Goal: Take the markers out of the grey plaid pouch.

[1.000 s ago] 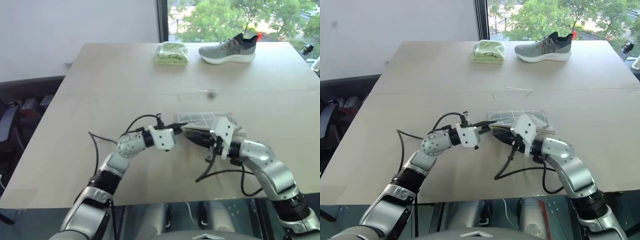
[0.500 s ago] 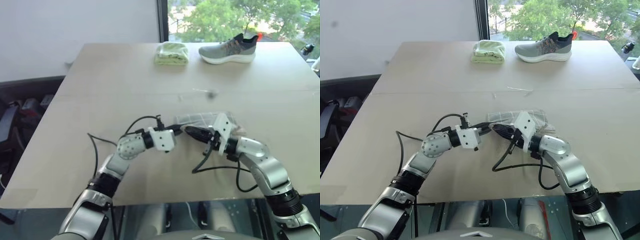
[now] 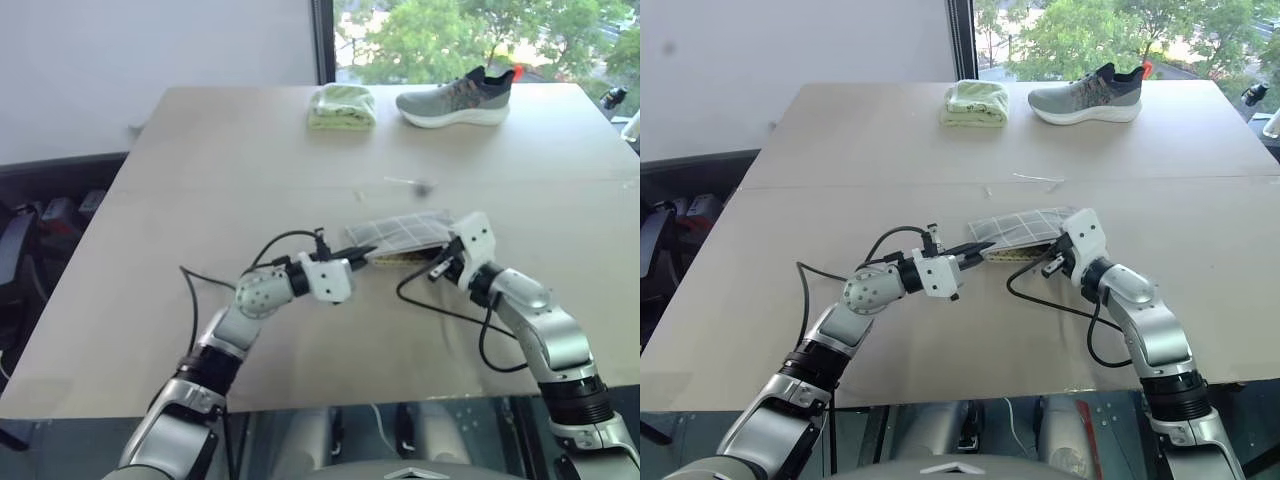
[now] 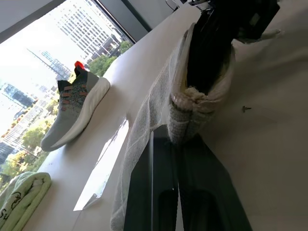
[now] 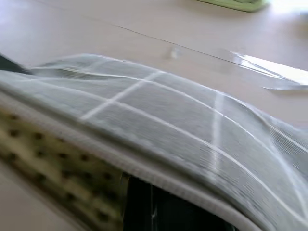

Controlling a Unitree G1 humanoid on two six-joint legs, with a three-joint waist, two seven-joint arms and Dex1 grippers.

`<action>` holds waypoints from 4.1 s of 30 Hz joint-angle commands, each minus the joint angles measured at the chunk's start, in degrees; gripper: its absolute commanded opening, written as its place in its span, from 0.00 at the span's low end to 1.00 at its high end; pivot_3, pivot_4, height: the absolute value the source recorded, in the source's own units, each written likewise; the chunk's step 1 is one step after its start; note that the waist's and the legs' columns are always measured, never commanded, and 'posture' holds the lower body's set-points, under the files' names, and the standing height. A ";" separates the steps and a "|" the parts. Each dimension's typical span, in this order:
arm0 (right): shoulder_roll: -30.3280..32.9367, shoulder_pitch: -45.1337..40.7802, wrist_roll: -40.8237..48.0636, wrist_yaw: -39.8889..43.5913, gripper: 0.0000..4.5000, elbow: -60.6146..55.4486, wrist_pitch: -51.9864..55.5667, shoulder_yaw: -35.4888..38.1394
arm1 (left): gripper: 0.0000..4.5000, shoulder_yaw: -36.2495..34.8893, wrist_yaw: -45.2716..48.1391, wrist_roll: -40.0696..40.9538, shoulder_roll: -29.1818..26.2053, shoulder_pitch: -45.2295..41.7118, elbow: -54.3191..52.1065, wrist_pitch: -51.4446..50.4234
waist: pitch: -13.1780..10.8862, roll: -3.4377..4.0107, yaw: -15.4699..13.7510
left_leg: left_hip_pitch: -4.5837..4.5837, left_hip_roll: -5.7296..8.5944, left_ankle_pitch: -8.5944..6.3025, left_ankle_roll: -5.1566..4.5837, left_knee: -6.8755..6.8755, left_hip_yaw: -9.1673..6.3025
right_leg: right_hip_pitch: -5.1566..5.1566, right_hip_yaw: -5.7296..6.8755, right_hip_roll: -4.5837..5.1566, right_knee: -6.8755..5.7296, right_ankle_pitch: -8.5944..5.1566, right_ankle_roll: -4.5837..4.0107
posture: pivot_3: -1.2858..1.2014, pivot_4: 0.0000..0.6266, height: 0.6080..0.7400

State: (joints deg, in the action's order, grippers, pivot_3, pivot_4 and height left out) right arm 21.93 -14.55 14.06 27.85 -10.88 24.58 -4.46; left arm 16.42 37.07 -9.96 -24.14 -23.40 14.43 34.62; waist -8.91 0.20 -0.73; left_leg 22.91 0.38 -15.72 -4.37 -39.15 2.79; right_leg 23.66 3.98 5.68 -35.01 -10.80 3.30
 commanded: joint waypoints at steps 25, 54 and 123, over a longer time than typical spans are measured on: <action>12.94 -5.20 -25.92 4.73 0.99 8.15 -16.27 -12.18 | 0.00 -0.67 3.36 7.87 0.99 -0.98 -5.28 -6.07 | 0.00 -0.01 0.00 | 0.00 -0.01 0.00 0.00 -0.03 0.02 | -0.02 -0.04 -0.03 0.03 -0.01 0.01 | 0.52 0.24 1.00; 11.28 -22.08 -13.96 34.95 0.44 22.96 -3.30 -14.65 | 0.00 -0.36 10.19 11.16 -0.38 0.44 -9.38 -12.14 | 0.02 -0.01 -0.10 | -0.03 -0.12 -0.01 -0.01 -0.05 0.01 | -0.05 -0.14 -0.19 0.04 0.00 -0.02 | 0.52 0.24 1.00; 10.99 -22.93 -15.13 31.59 0.00 22.60 5.65 -13.52 | 0.00 -0.94 9.84 8.82 0.99 -1.79 -3.68 -10.21 | 0.12 -0.08 0.05 | -0.07 -0.14 -0.01 0.00 -0.04 -0.01 | -0.08 -0.12 -0.19 0.02 0.01 -0.02 | 0.52 0.24 1.00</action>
State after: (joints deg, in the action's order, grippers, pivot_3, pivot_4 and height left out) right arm 32.95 -39.53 -1.60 58.39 11.35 27.18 -16.85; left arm 15.84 47.44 -1.26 -23.43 -24.64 12.05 23.20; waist -8.79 0.12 -0.68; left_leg 22.84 0.23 -15.73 -4.37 -39.19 2.78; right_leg 23.59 3.87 5.49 -34.98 -10.80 3.28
